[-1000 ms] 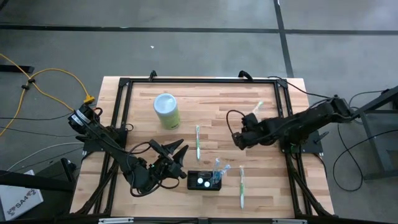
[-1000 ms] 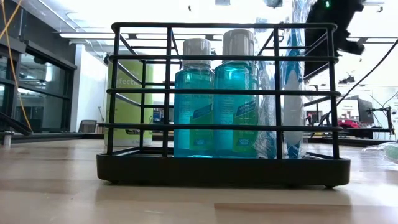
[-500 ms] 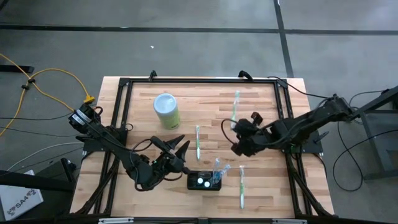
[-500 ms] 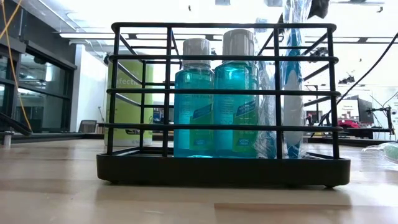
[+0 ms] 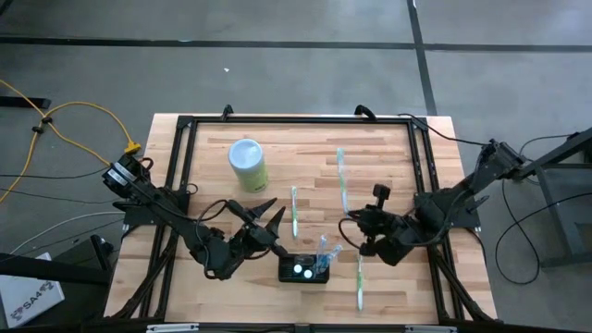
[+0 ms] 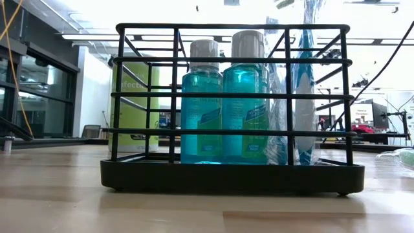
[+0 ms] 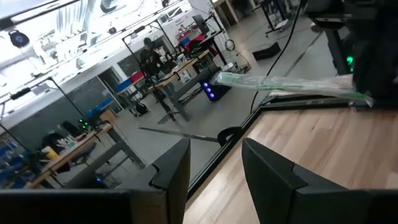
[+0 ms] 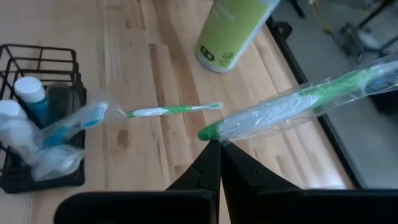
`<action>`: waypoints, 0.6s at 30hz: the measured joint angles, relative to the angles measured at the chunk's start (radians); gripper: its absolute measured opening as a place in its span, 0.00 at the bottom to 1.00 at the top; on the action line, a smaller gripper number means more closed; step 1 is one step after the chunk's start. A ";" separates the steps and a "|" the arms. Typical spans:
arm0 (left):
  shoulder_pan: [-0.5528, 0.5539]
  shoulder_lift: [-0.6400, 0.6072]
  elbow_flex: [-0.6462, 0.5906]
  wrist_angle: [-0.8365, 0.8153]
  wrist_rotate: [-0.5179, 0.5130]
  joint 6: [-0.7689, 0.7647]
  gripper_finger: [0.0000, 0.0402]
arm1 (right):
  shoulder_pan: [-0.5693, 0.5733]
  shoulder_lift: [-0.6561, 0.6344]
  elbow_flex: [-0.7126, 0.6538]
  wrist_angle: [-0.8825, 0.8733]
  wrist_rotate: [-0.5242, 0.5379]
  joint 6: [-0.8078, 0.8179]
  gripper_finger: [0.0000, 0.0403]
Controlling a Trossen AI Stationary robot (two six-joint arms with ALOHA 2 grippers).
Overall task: Pick & Place toothbrushing station
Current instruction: Put the top right green toothbrush into the mesh organizer
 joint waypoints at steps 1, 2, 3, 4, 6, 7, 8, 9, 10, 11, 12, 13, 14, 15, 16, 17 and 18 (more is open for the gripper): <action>0.004 0.000 0.000 -0.001 0.015 -0.013 0.34 | 0.010 0.000 0.000 0.001 0.009 -0.012 0.00; 0.008 0.000 0.000 -0.007 0.029 -0.031 0.34 | 0.018 0.000 0.000 0.001 0.020 -0.023 0.00; 0.012 0.000 0.000 -0.020 0.042 -0.057 0.34 | 0.026 0.000 0.000 0.002 0.031 -0.037 0.00; 0.015 0.000 0.000 -0.043 0.056 -0.090 0.34 | 0.033 0.000 0.000 0.007 0.036 -0.049 0.00; 0.022 0.000 0.000 -0.097 0.092 -0.170 0.34 | 0.046 0.000 0.000 0.027 0.043 -0.077 0.00; 0.022 0.000 0.000 -0.129 0.121 -0.218 0.34 | 0.055 0.000 0.000 0.041 0.045 -0.096 0.00; 0.025 0.000 0.000 -0.168 0.161 -0.271 0.34 | 0.063 0.000 0.000 0.059 0.048 -0.118 0.00; 0.031 0.000 0.000 -0.210 0.213 -0.330 0.34 | 0.072 0.000 0.000 0.078 0.049 -0.139 0.00; 0.036 0.000 0.000 -0.256 0.271 -0.394 0.34 | 0.079 0.000 0.000 0.095 0.049 -0.161 0.00; 0.043 0.000 0.000 -0.300 0.340 -0.459 0.34 | 0.089 0.000 0.000 0.116 0.049 -0.184 0.00; 0.050 0.000 -0.001 -0.337 0.400 -0.519 0.34 | 0.098 0.000 0.000 0.136 0.049 -0.206 0.00; 0.059 0.000 -0.001 -0.364 0.456 -0.569 0.34 | 0.108 0.000 0.000 0.152 0.050 -0.226 0.00; 0.070 0.000 -0.001 -0.387 0.500 -0.613 0.34 | 0.118 0.000 0.000 0.164 0.050 -0.244 0.00; 0.080 0.000 -0.001 -0.405 0.528 -0.655 0.34 | 0.129 0.000 0.000 0.175 0.050 -0.256 0.00; 0.091 0.000 -0.001 -0.417 0.540 -0.693 0.34 | 0.140 0.000 0.000 0.182 0.050 -0.264 0.00; 0.101 0.000 -0.001 -0.429 0.546 -0.722 0.34 | 0.151 0.000 0.000 0.186 0.050 -0.271 0.00; 0.109 0.000 -0.001 -0.433 0.547 -0.740 0.34 | 0.163 0.000 0.000 0.188 0.049 -0.275 0.00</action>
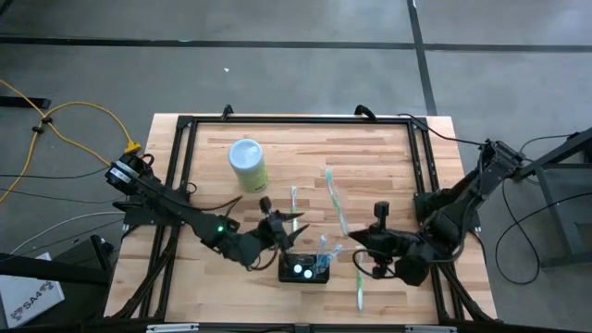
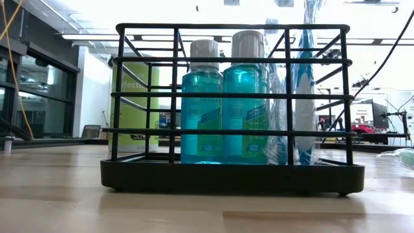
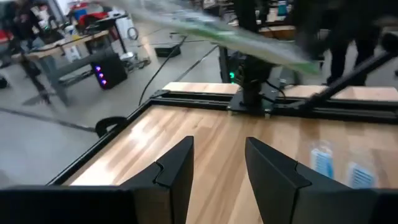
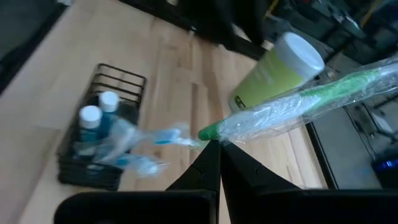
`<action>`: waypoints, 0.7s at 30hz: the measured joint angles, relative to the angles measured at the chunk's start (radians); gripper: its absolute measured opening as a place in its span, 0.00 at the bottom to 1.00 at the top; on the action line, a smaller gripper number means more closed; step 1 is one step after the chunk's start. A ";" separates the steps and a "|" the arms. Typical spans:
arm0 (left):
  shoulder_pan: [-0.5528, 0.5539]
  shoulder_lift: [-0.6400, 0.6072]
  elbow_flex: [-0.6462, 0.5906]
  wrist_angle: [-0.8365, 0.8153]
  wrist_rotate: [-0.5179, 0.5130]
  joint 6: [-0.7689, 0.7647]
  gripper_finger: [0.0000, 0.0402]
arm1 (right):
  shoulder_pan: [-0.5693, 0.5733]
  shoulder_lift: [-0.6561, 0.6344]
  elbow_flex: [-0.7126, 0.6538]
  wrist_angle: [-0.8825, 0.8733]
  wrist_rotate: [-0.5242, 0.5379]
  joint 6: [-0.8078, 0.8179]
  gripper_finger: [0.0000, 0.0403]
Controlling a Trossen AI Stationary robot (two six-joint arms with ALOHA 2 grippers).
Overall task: Pick & Place toothbrushing station
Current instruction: Put the top right green toothbrush into the mesh organizer
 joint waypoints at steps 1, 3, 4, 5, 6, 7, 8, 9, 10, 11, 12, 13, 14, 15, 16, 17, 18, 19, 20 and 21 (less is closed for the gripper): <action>0.008 0.000 0.000 0.000 0.001 -0.011 0.34 | 0.012 0.000 0.000 0.003 0.000 -0.005 0.00; 0.028 0.000 0.000 0.003 0.041 -0.023 0.34 | 0.040 0.000 0.000 0.012 0.001 -0.019 0.00; 0.039 0.000 0.000 0.005 0.078 -0.029 0.34 | 0.054 0.000 0.000 0.019 0.002 -0.027 0.00; 0.052 0.000 0.000 0.011 0.127 -0.038 0.34 | 0.068 0.000 0.000 0.027 0.004 -0.038 0.00; 0.065 0.000 0.000 0.029 0.175 -0.045 0.34 | 0.081 0.000 0.000 0.035 0.010 -0.051 0.00; 0.077 0.000 0.000 0.053 0.228 -0.046 0.34 | 0.094 0.000 0.000 0.038 0.020 -0.063 0.00; 0.090 0.000 0.000 0.077 0.276 -0.048 0.34 | 0.106 0.000 0.000 0.040 0.031 -0.077 0.00; 0.101 0.000 0.000 0.101 0.315 -0.048 0.34 | 0.118 0.000 0.000 0.043 0.038 -0.091 0.00; 0.110 0.000 0.000 0.124 0.352 -0.048 0.34 | 0.125 0.000 0.000 0.045 0.044 -0.102 0.00; 0.120 0.000 0.000 0.149 0.378 -0.048 0.34 | 0.132 0.000 0.000 0.046 0.051 -0.109 0.00; 0.127 0.000 0.000 0.175 0.402 -0.048 0.34 | 0.139 0.000 0.000 0.046 0.055 -0.116 0.00; 0.135 0.000 0.000 0.204 0.423 -0.046 0.34 | 0.144 0.000 0.000 0.046 0.055 -0.122 0.00; 0.142 0.000 0.000 0.233 0.448 -0.040 0.34 | 0.148 0.000 0.000 0.046 0.056 -0.127 0.00; 0.149 0.000 0.000 0.259 0.475 -0.034 0.34 | 0.153 0.000 0.000 0.046 0.056 -0.130 0.00; 0.156 0.000 0.000 0.281 0.504 -0.031 0.34 | 0.157 0.000 0.000 0.046 0.059 -0.133 0.00; 0.162 0.000 0.000 0.302 0.534 -0.031 0.34 | 0.162 0.000 0.000 0.046 0.063 -0.139 0.00; 0.169 0.000 0.000 0.322 0.564 -0.030 0.34 | 0.167 0.000 0.000 0.046 0.070 -0.148 0.00; 0.176 0.000 0.000 0.340 0.592 -0.028 0.34 | 0.174 0.000 0.000 0.046 0.081 -0.154 0.00; 0.183 0.000 0.000 0.355 0.617 -0.028 0.34 | 0.179 0.000 0.000 0.046 0.091 -0.157 0.00; 0.189 0.000 0.000 0.366 0.638 -0.028 0.34 | 0.183 0.000 0.000 0.048 0.100 -0.160 0.00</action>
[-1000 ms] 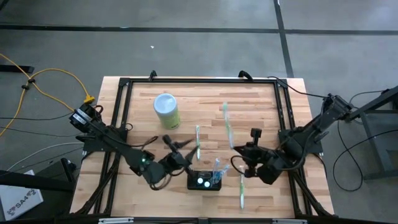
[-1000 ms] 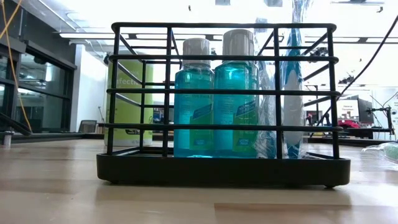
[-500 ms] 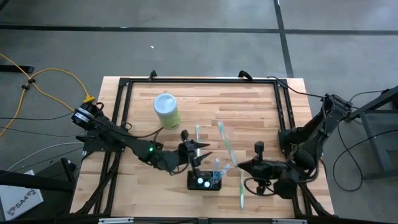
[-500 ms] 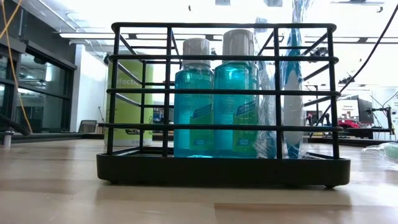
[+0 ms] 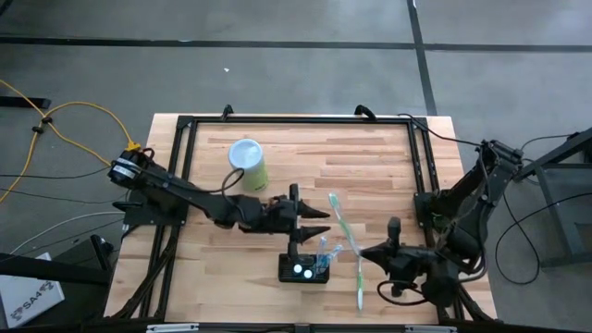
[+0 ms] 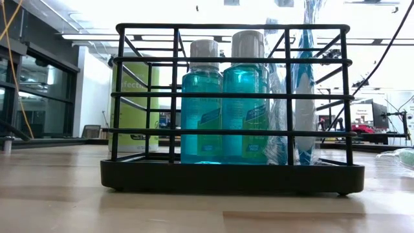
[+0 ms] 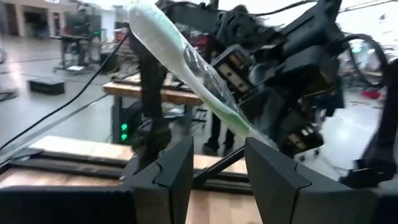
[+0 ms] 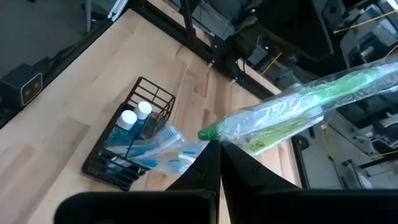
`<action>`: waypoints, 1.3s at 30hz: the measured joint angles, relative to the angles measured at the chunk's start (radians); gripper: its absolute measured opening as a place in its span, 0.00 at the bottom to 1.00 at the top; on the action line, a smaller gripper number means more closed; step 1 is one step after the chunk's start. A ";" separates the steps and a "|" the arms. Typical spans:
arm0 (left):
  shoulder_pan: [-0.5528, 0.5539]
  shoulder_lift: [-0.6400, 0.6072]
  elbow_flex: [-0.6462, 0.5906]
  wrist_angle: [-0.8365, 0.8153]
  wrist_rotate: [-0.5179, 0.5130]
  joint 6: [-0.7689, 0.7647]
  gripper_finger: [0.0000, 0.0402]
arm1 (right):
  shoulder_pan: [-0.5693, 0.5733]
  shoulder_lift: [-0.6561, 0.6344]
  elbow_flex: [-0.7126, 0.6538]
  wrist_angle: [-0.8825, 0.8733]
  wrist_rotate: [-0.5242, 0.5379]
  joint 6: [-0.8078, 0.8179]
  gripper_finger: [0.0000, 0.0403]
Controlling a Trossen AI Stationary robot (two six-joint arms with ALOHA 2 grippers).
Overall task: Pick & Place toothbrushing station
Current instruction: Put the top right green toothbrush into the mesh organizer
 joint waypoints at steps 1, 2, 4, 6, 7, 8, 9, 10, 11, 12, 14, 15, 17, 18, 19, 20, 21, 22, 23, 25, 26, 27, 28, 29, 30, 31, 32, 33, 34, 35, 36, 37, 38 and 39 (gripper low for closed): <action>0.005 0.000 0.000 0.008 0.013 0.000 0.34 | 0.005 0.000 0.000 0.001 0.005 -0.003 0.00; 0.012 0.000 0.000 0.014 0.021 0.000 0.34 | 0.009 0.000 0.000 0.003 0.006 -0.004 0.00; 0.024 0.000 0.000 0.020 0.036 -0.002 0.34 | 0.020 0.000 0.000 0.010 0.006 -0.004 0.00; 0.038 0.000 0.000 0.020 0.067 -0.030 0.34 | 0.032 0.000 0.000 0.019 0.004 -0.004 0.00; 0.045 0.000 0.000 0.018 0.096 -0.045 0.34 | 0.038 0.000 0.000 0.024 0.003 -0.004 0.00; 0.053 0.000 0.000 0.015 0.134 -0.063 0.34 | 0.044 0.000 0.000 0.032 0.002 -0.003 0.00; 0.061 0.000 0.000 0.010 0.177 -0.080 0.34 | 0.050 0.000 0.000 0.037 0.001 -0.002 0.00; 0.068 0.000 0.000 0.001 0.219 -0.097 0.34 | 0.054 0.000 0.000 0.039 -0.001 0.002 0.00; 0.075 0.000 0.000 -0.007 0.251 -0.110 0.34 | 0.058 0.000 0.000 0.041 -0.003 0.007 0.00; 0.080 0.000 0.000 -0.016 0.272 -0.122 0.34 | 0.063 0.001 0.000 0.042 -0.004 0.011 0.00; 0.084 0.000 0.000 -0.024 0.293 -0.128 0.34 | 0.070 0.010 0.000 0.048 -0.003 0.013 0.00; 0.084 0.000 0.000 -0.024 0.300 -0.128 0.34 | 0.072 0.017 0.000 0.053 -0.003 0.013 0.00; 0.082 0.000 0.000 -0.022 0.327 -0.125 0.34 | 0.075 0.035 0.000 0.058 -0.006 0.013 0.00; 0.081 0.000 0.000 -0.022 0.340 -0.125 0.34 | 0.075 0.044 0.000 0.064 -0.009 0.013 0.00; 0.080 0.000 0.000 -0.022 0.345 -0.124 0.34 | 0.075 0.053 0.000 0.072 -0.011 0.012 0.00; 0.078 0.000 0.000 -0.022 0.349 -0.124 0.34 | 0.075 0.062 0.000 0.079 -0.011 0.008 0.00; 0.078 0.000 0.000 -0.020 0.356 -0.124 0.34 | 0.075 0.070 0.000 0.083 -0.012 0.005 0.00; 0.078 0.000 0.000 -0.019 0.361 -0.124 0.34 | 0.075 0.075 0.000 0.086 -0.012 0.004 0.00; 0.078 0.000 0.000 -0.019 0.361 -0.124 0.34 | 0.075 0.078 0.000 0.087 -0.008 0.003 0.00; 0.078 0.000 0.000 -0.019 0.361 -0.128 0.34 | 0.074 0.079 0.000 0.090 -0.002 0.004 0.00; 0.078 0.000 0.000 -0.018 0.360 -0.128 0.34 | 0.074 0.079 0.000 0.093 -0.002 0.004 0.00; 0.078 0.000 0.000 -0.015 0.360 -0.129 0.34 | 0.074 0.079 0.000 0.096 -0.002 0.004 0.00; 0.079 0.000 0.000 -0.012 0.360 -0.129 0.34 | 0.074 0.079 0.000 0.099 -0.002 0.004 0.00; 0.079 0.000 0.000 -0.010 0.360 -0.129 0.34 | 0.074 0.079 0.000 0.101 -0.002 0.004 0.00; 0.079 0.000 0.000 -0.010 0.360 -0.129 0.34 | 0.074 0.079 0.000 0.100 -0.004 0.005 0.00; 0.079 0.000 0.000 -0.010 0.362 -0.129 0.34 | 0.074 0.079 0.000 0.100 -0.010 0.005 0.00; 0.079 0.000 0.000 -0.010 0.371 -0.129 0.34 | 0.074 0.079 0.000 0.101 -0.016 0.005 0.00; 0.079 0.000 0.000 -0.006 0.384 -0.131 0.34 | 0.074 0.079 0.000 0.103 -0.019 0.005 0.00; 0.079 0.000 0.000 0.001 0.401 -0.132 0.34 | 0.070 0.079 0.000 0.105 -0.020 0.005 0.00; 0.079 0.000 0.000 0.007 0.412 -0.138 0.34 | 0.065 0.079 0.000 0.107 -0.023 0.005 0.00; 0.079 -0.001 0.000 0.008 0.423 -0.140 0.34 | 0.060 0.079 0.000 0.108 -0.029 0.005 0.00; 0.079 -0.001 0.000 0.008 0.424 -0.143 0.34 | 0.056 0.079 0.000 0.108 -0.034 0.005 0.00; 0.079 -0.001 0.000 0.012 0.424 -0.143 0.34 | 0.052 0.079 0.000 0.108 -0.042 0.005 0.00; 0.079 -0.001 0.000 0.018 0.424 -0.143 0.34 | 0.047 0.079 0.000 0.108 -0.048 0.005 0.00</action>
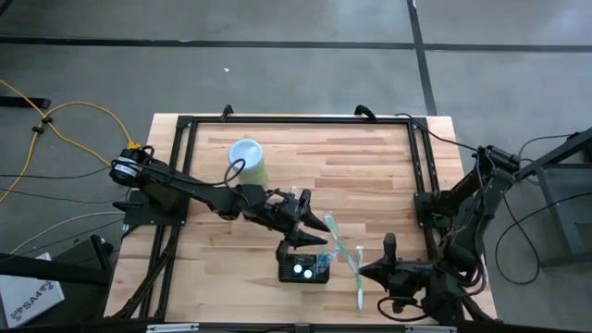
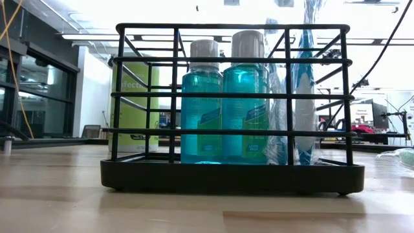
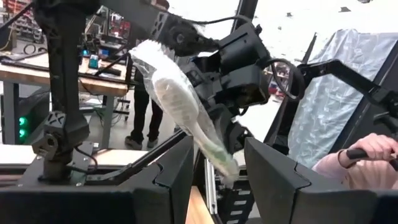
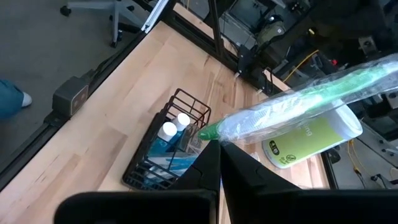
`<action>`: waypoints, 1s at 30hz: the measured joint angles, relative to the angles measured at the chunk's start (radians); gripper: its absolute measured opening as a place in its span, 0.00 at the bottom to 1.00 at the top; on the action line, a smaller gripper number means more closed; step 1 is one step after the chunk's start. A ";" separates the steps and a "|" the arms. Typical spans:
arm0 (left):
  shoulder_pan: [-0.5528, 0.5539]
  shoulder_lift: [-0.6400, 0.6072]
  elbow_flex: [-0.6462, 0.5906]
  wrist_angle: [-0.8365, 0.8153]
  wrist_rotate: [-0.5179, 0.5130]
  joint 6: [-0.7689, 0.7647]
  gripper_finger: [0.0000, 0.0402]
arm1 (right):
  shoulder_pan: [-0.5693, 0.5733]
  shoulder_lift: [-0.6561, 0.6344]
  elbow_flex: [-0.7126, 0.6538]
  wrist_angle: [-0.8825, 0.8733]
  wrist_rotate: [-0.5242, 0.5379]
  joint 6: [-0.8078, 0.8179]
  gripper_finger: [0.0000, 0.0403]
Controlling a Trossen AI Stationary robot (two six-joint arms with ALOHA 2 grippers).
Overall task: Pick & Place toothbrushing station
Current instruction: Put the top right green toothbrush into the mesh organizer
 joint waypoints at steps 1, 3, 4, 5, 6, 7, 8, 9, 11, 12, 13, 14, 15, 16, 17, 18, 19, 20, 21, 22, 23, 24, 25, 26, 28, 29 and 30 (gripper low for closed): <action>0.000 0.000 0.000 0.007 0.000 0.000 0.34 | -0.003 0.000 0.000 0.000 -0.003 0.000 0.00; 0.001 0.000 0.000 0.013 0.000 0.000 0.34 | -0.011 0.003 0.000 0.001 -0.007 0.000 0.00; 0.003 0.000 0.000 0.012 0.001 0.000 0.34 | -0.016 0.007 0.000 0.007 -0.008 -0.002 0.00; 0.003 0.000 0.000 0.008 0.001 0.000 0.34 | -0.021 0.013 0.000 0.013 -0.011 -0.010 0.00; 0.004 0.000 0.000 0.007 0.001 0.000 0.34 | -0.024 0.018 0.000 0.017 -0.018 -0.019 0.00; 0.005 0.000 0.000 0.007 0.001 0.000 0.34 | -0.024 0.024 0.000 0.027 -0.029 -0.027 0.00; 0.006 0.000 0.000 0.009 0.001 0.000 0.34 | -0.026 0.030 0.000 0.041 -0.033 -0.035 0.00; 0.009 0.000 0.000 0.009 0.001 0.000 0.34 | -0.029 0.036 0.000 0.047 -0.034 -0.044 0.00; 0.010 0.000 0.000 0.007 0.001 0.000 0.34 | -0.038 0.046 0.000 0.050 -0.037 -0.051 0.00; 0.010 0.000 0.000 0.006 0.001 0.000 0.34 | -0.040 0.049 0.000 0.050 -0.037 -0.051 0.00; 0.010 0.000 0.000 0.005 0.001 0.000 0.34 | -0.043 0.049 0.000 0.049 -0.038 -0.051 0.00; 0.010 0.000 0.000 0.004 0.001 0.001 0.34 | -0.043 0.049 0.000 0.053 -0.037 -0.053 0.00; 0.010 0.000 0.000 0.001 0.001 0.001 0.34 | -0.044 0.048 0.000 0.055 -0.032 -0.053 0.00; 0.010 0.000 0.000 -0.002 0.001 0.001 0.34 | -0.044 0.048 0.000 0.054 -0.027 -0.054 0.00; 0.010 0.000 0.000 -0.006 0.001 0.001 0.34 | -0.044 0.048 0.000 0.052 -0.023 -0.061 0.00; 0.010 0.000 0.000 -0.008 0.001 0.001 0.34 | -0.043 0.048 0.000 0.053 -0.022 -0.069 0.00; 0.010 0.000 0.000 -0.009 0.001 0.000 0.34 | -0.043 0.048 0.000 0.058 -0.020 -0.076 0.00; 0.010 0.000 0.000 -0.010 0.001 0.001 0.34 | -0.043 0.048 0.000 0.062 -0.019 -0.081 0.00; 0.010 0.000 0.000 -0.010 0.001 0.001 0.34 | -0.043 0.048 0.000 0.068 -0.021 -0.088 0.00; 0.010 0.000 0.000 -0.010 0.001 0.001 0.34 | -0.043 0.048 0.000 0.077 -0.027 -0.100 0.00; 0.010 0.000 0.000 -0.010 0.001 0.001 0.34 | -0.043 0.048 0.000 0.085 -0.030 -0.108 0.00; 0.010 0.000 0.000 -0.010 0.001 0.001 0.34 | -0.043 0.048 0.000 0.091 -0.032 -0.117 0.00; 0.010 0.000 0.000 -0.011 0.001 0.001 0.34 | -0.043 0.048 0.000 0.096 -0.032 -0.127 0.00; 0.010 0.000 0.000 -0.010 0.001 0.001 0.34 | -0.044 0.048 0.000 0.101 -0.032 -0.135 0.00; 0.010 0.000 0.000 -0.010 0.001 0.001 0.34 | -0.044 0.048 0.000 0.108 -0.032 -0.148 0.00; 0.010 0.000 0.000 -0.011 0.001 0.001 0.34 | -0.044 0.048 0.000 0.109 -0.032 -0.150 0.00; 0.010 0.000 0.000 -0.010 0.001 0.001 0.34 | -0.044 0.048 0.000 0.109 -0.033 -0.149 0.00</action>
